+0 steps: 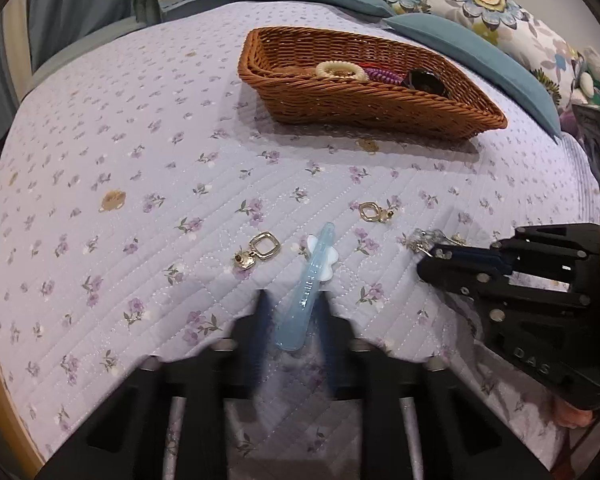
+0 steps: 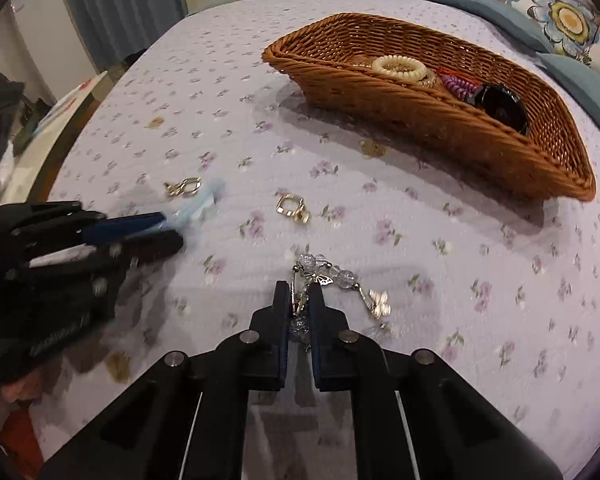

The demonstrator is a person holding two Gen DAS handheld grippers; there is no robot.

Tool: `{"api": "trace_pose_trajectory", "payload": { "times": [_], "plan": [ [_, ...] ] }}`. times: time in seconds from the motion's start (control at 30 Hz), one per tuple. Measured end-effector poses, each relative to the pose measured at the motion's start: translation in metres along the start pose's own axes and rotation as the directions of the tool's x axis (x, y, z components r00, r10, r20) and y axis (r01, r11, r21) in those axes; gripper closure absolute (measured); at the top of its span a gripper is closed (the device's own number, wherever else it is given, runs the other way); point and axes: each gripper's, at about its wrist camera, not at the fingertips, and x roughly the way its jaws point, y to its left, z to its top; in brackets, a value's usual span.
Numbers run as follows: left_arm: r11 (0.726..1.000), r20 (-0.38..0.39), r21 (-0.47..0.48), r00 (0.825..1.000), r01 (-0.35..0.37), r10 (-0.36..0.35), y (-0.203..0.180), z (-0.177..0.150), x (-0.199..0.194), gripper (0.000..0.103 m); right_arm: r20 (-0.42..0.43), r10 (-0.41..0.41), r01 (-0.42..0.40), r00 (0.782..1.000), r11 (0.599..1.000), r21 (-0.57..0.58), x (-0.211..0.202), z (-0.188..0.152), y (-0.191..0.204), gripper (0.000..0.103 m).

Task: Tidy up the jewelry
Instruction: 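Grasp the silver charm chain with the right tool while the left tool grasps the light blue hair clip, then carry chain and blue clip into the basket and open both tools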

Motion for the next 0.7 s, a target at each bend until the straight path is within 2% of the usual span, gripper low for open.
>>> {"api": "trace_pose_trajectory", "payload": {
  "times": [0.17,0.23,0.33,0.47,0.7],
  "plan": [
    [1.0,0.017,-0.012,1.0,0.01,-0.009,0.002,0.0,-0.004,0.091,0.026,0.118,-0.119,0.993,0.992,0.047,-0.019,-0.007,-0.003,0.093],
    [0.999,0.031,-0.024,0.999,0.025,-0.024,0.003,0.0,-0.008,0.091,0.075,0.182,-0.189,0.981,0.977,0.097,-0.036,-0.006,-0.012,0.093],
    [0.995,0.063,-0.054,0.995,0.085,-0.081,0.008,0.002,-0.018,0.091,0.147,0.233,-0.255,0.961,0.955,0.15,-0.062,-0.004,-0.025,0.093],
    [0.991,0.114,-0.042,0.986,0.124,-0.118,0.004,0.006,-0.032,0.091,0.214,0.248,-0.291,0.945,0.935,0.2,-0.088,0.001,-0.045,0.093],
    [0.988,0.181,0.018,0.972,0.151,-0.152,-0.011,0.028,-0.06,0.091,0.291,0.162,-0.229,0.943,0.95,0.213,-0.121,0.026,-0.068,0.093]
  ]
}}
